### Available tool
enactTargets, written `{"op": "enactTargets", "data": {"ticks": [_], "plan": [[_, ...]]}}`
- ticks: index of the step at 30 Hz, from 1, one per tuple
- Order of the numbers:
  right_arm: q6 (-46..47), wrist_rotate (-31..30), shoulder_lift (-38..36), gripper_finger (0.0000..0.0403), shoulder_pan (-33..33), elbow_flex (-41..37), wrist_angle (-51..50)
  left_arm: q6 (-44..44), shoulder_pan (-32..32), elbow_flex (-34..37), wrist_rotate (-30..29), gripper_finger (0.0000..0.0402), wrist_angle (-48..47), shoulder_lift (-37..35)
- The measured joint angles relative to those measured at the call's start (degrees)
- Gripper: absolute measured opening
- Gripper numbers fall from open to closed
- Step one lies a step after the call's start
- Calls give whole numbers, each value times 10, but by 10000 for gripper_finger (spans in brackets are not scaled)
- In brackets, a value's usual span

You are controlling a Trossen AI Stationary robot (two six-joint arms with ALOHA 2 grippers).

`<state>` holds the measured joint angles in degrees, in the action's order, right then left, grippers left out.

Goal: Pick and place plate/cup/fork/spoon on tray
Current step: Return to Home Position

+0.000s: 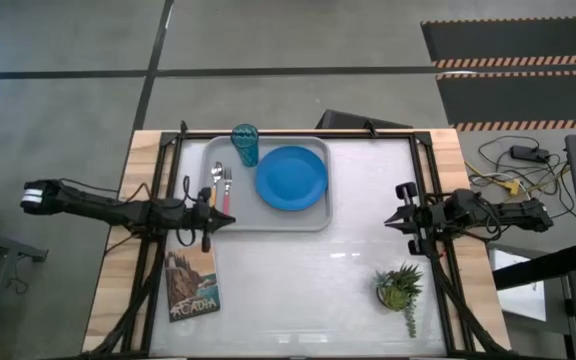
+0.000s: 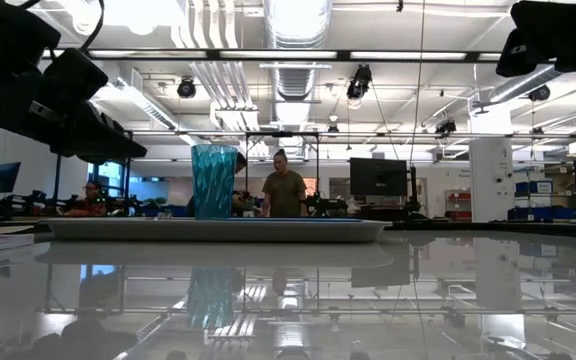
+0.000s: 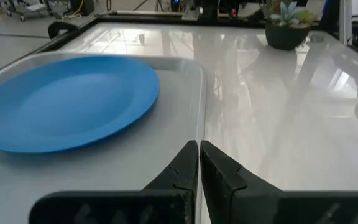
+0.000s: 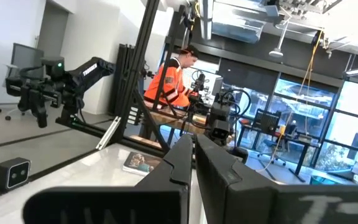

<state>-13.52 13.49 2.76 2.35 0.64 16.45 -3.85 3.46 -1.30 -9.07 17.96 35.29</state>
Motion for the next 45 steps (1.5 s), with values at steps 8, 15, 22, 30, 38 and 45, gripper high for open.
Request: {"op": "enactTargets", "data": {"ticks": [8,15,22,30,38,45], "plan": [[0,0,0,9,0,0,0,0,0,0,0,0,0,32],[0,0,0,9,0,0,0,0,0,0,0,0,0,60],[0,0,0,9,0,0,0,0,0,0,0,0,0,86],[0,0,0,9,0,0,0,0,0,0,0,0,0,108],[0,0,0,9,0,-1,0,0,0,0,0,0,0,123],[0,0,0,9,0,-1,0,0,0,0,0,0,0,137]]}}
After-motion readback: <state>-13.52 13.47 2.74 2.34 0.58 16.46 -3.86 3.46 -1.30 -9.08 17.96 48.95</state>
